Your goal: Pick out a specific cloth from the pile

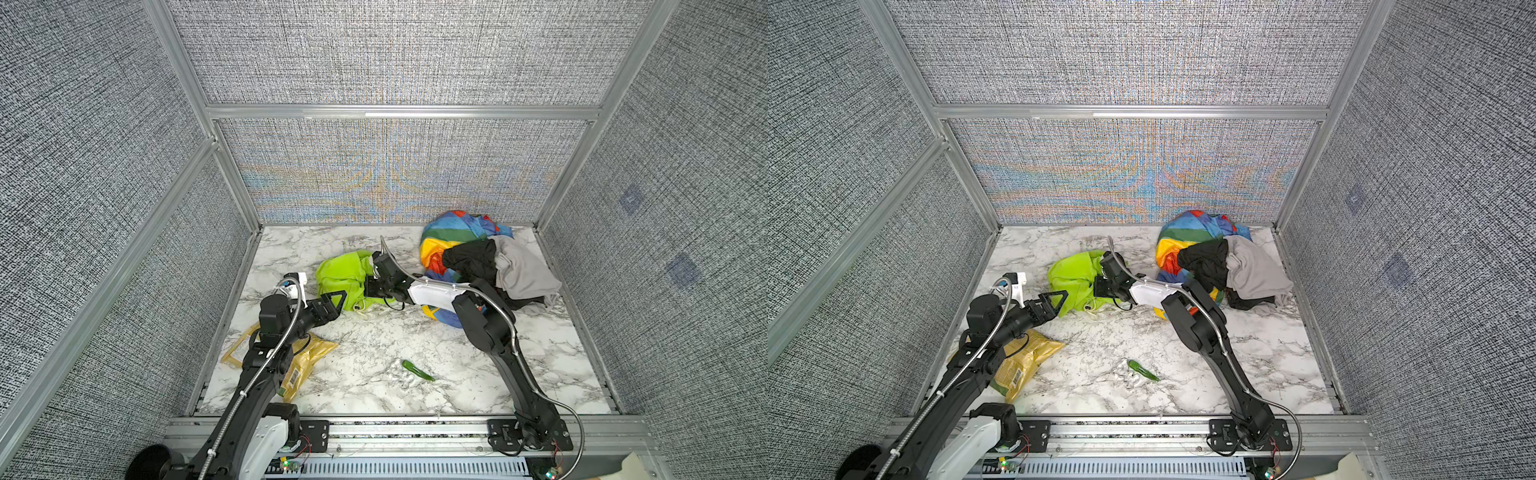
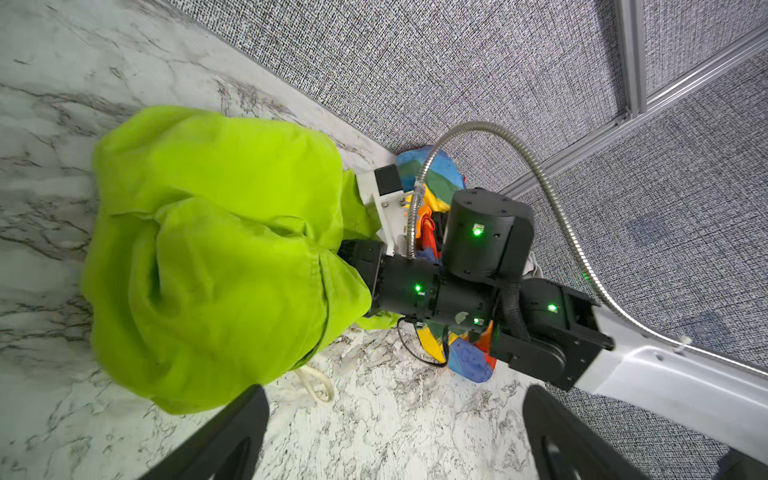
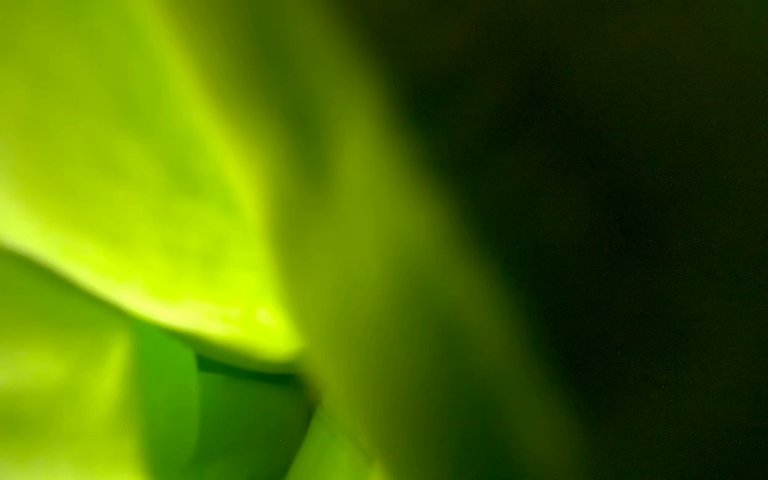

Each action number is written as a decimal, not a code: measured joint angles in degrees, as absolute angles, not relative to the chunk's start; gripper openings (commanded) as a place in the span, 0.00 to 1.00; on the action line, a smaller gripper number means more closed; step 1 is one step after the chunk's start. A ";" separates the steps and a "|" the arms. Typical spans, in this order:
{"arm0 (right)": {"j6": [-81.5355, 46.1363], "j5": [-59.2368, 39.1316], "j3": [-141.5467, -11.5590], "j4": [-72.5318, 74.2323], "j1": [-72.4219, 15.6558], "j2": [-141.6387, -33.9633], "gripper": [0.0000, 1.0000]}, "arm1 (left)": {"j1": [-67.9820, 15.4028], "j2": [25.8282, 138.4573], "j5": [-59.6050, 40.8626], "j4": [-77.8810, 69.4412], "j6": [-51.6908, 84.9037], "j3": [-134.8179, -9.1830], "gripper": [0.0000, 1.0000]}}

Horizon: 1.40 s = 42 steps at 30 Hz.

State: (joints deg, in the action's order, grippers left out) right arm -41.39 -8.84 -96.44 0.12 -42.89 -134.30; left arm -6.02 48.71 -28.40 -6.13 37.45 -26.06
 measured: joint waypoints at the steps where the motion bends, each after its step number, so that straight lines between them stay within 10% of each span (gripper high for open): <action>1: -41.06 -8.80 -95.90 -0.89 -42.89 -132.92 0.28 | -6.33 49.67 -28.21 -6.44 37.45 -26.15 0.99; 4: -40.07 -8.62 -93.86 -2.55 -42.85 -127.94 0.51 | -6.98 52.77 -27.62 -7.16 37.10 -27.03 0.98; 10: -38.02 -9.26 -87.37 -2.26 -42.46 -116.99 0.67 | -10.22 61.91 -26.52 -11.33 36.10 -30.79 0.97; 42: -29.06 3.16 -55.24 -10.70 -36.71 -72.38 0.79 | -20.34 111.63 -5.26 -9.32 31.48 -62.61 0.98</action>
State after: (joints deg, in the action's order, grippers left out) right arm -29.06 3.16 -55.24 -10.70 -36.71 -72.38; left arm -20.34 111.63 -5.26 -9.32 31.48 -62.61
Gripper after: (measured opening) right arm 0.791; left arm 0.980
